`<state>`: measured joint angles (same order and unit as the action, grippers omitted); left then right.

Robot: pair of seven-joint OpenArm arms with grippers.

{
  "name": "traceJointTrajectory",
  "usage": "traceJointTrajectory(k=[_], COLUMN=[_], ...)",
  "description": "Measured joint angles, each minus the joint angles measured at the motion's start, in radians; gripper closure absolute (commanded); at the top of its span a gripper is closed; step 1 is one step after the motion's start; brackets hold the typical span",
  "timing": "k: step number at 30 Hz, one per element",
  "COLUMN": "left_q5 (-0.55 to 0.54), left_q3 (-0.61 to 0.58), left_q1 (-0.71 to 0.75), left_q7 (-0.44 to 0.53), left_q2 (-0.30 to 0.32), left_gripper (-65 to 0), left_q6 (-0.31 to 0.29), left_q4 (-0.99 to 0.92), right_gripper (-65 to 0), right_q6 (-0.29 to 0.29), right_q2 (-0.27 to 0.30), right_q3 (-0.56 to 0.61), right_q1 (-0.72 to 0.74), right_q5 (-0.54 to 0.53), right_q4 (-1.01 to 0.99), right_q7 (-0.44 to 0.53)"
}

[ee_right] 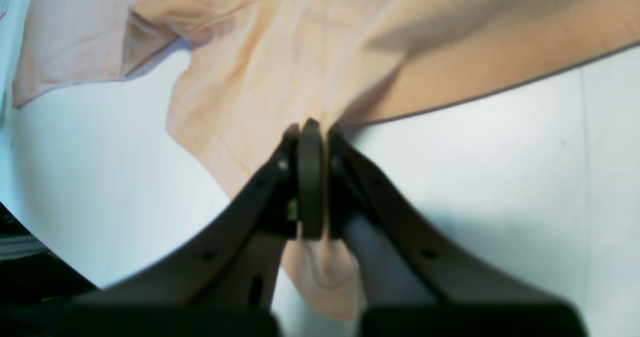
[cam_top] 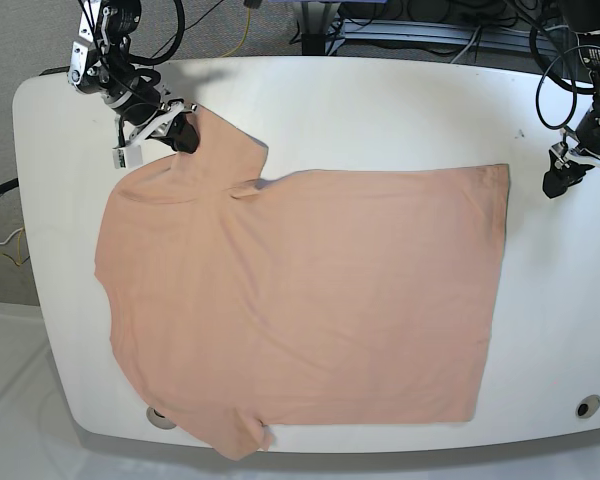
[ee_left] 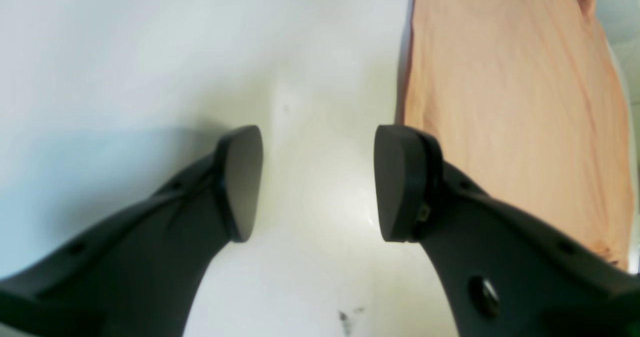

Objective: Fold the T-shirt properly
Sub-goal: 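Move the left gripper to the other shoulder corner and grasp it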

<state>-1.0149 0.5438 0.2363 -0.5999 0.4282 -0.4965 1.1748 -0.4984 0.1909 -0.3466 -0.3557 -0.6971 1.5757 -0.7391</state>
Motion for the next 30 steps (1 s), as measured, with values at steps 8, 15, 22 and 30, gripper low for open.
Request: traceJointTrajectory(k=[8, 15, 22, 30], left_q5=[-0.006, -0.027, -0.054, -0.066], left_q3=[-0.04, -0.172, -0.278, -0.302], left_q1=[0.0, -0.047, -0.058, -0.068], left_q7=[-0.009, -0.018, -0.006, -0.016], left_q2=[-0.027, -0.032, -0.037, -0.046], left_gripper=[-31.5, -28.7, -28.0, -27.8], left_q6=[-0.008, -0.01, -0.04, -0.036], left_q4=[0.002, 0.005, 0.007, 0.008], right_gripper=[0.0, 0.0, 0.0, 0.0], right_q6=[0.0, 0.0, 0.0, 0.0], right_q2=[0.0, 0.0, 0.0, 0.001], right_q3=[0.002, 0.002, 0.002, 0.002], right_q1=[0.0, 0.003, 0.003, 0.003], right_q5=[0.0, 0.001, 0.001, 0.0], right_q4=[0.0, 0.0, 0.0, 0.0], right_q7=[0.002, 0.0, 0.003, 0.003])
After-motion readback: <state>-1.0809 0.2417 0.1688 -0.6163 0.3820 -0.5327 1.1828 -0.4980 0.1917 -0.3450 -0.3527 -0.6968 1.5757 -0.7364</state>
